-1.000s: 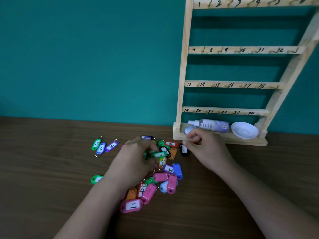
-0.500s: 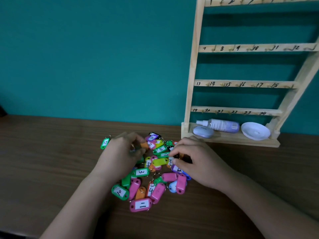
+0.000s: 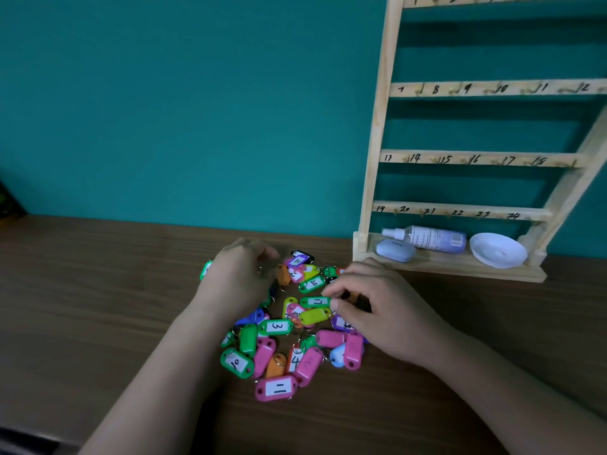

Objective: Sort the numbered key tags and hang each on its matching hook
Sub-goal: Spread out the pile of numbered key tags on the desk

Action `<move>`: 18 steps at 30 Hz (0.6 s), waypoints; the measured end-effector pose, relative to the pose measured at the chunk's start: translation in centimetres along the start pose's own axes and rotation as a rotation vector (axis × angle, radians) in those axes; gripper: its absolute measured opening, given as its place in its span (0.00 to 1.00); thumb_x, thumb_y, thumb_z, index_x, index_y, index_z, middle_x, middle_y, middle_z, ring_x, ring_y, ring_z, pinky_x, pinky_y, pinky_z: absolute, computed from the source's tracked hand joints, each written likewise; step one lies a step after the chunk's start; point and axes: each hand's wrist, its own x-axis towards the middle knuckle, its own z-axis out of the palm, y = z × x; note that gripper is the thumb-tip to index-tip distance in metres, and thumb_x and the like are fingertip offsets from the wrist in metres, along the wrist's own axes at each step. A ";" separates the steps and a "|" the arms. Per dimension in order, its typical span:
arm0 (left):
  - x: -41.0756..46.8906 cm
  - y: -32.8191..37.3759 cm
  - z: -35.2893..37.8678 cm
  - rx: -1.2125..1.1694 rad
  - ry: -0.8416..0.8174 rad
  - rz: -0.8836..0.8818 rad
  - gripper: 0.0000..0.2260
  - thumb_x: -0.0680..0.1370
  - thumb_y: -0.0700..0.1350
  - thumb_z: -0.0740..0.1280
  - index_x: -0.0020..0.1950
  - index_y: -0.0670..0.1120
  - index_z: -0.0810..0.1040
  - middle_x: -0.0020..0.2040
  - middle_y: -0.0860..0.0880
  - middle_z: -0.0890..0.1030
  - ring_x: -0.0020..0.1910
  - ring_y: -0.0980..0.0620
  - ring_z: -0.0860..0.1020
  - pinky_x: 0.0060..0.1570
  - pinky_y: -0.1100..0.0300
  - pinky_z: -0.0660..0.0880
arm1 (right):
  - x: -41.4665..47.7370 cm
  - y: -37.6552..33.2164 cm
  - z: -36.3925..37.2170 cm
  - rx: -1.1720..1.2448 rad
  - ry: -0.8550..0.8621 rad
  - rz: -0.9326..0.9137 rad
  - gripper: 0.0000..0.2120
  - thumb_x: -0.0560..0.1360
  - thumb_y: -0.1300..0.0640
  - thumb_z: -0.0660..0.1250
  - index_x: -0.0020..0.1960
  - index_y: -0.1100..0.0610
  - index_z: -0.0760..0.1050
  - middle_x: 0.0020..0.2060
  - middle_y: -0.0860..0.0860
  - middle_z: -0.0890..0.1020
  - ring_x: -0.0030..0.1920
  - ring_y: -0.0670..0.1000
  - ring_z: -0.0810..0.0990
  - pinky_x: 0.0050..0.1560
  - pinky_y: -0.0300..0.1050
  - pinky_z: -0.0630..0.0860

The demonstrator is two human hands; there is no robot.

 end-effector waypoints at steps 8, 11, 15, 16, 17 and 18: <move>1.7 0.9 0.6 0.061 -0.260 0.061 0.21 0.79 0.56 0.74 0.72 0.58 0.77 0.69 0.53 0.75 0.70 0.49 0.73 0.70 0.49 0.72 | 0.1 -0.1 -0.1 0.013 0.024 0.012 0.10 0.81 0.48 0.69 0.62 0.42 0.83 0.50 0.34 0.79 0.58 0.39 0.76 0.59 0.41 0.73; 1.9 1.1 0.7 0.065 -0.221 0.058 0.18 0.79 0.54 0.75 0.68 0.58 0.80 0.68 0.53 0.76 0.68 0.49 0.76 0.68 0.54 0.72 | 0.1 -0.1 -0.1 0.014 0.032 0.009 0.09 0.81 0.49 0.71 0.61 0.43 0.84 0.49 0.35 0.79 0.57 0.39 0.76 0.58 0.41 0.73; 1.8 1.0 0.7 0.064 -0.172 0.066 0.16 0.77 0.48 0.77 0.65 0.56 0.83 0.62 0.53 0.81 0.61 0.51 0.79 0.51 0.66 0.66 | 0.0 0.0 -0.2 0.009 0.040 0.014 0.09 0.81 0.50 0.72 0.61 0.43 0.84 0.49 0.35 0.80 0.57 0.40 0.76 0.57 0.39 0.72; 1.8 0.9 0.6 0.038 -0.169 0.058 0.17 0.76 0.46 0.78 0.65 0.56 0.83 0.61 0.54 0.82 0.59 0.52 0.80 0.51 0.66 0.66 | -0.1 0.0 -0.2 0.010 0.042 0.015 0.09 0.81 0.50 0.72 0.61 0.43 0.84 0.49 0.35 0.79 0.57 0.39 0.76 0.57 0.38 0.71; 1.8 0.8 0.5 0.004 -0.171 0.047 0.19 0.75 0.45 0.78 0.65 0.55 0.83 0.59 0.55 0.83 0.57 0.53 0.80 0.51 0.67 0.67 | -0.1 0.0 -0.3 0.015 0.045 0.016 0.09 0.81 0.50 0.72 0.61 0.43 0.84 0.49 0.34 0.79 0.57 0.38 0.75 0.56 0.36 0.71; 1.8 0.6 0.4 -0.024 -0.174 0.036 0.20 0.74 0.44 0.79 0.65 0.55 0.83 0.58 0.57 0.84 0.56 0.54 0.80 0.52 0.67 0.69 | -0.1 0.0 -0.3 0.019 0.047 0.019 0.09 0.81 0.50 0.72 0.61 0.43 0.84 0.49 0.34 0.79 0.57 0.37 0.75 0.56 0.35 0.70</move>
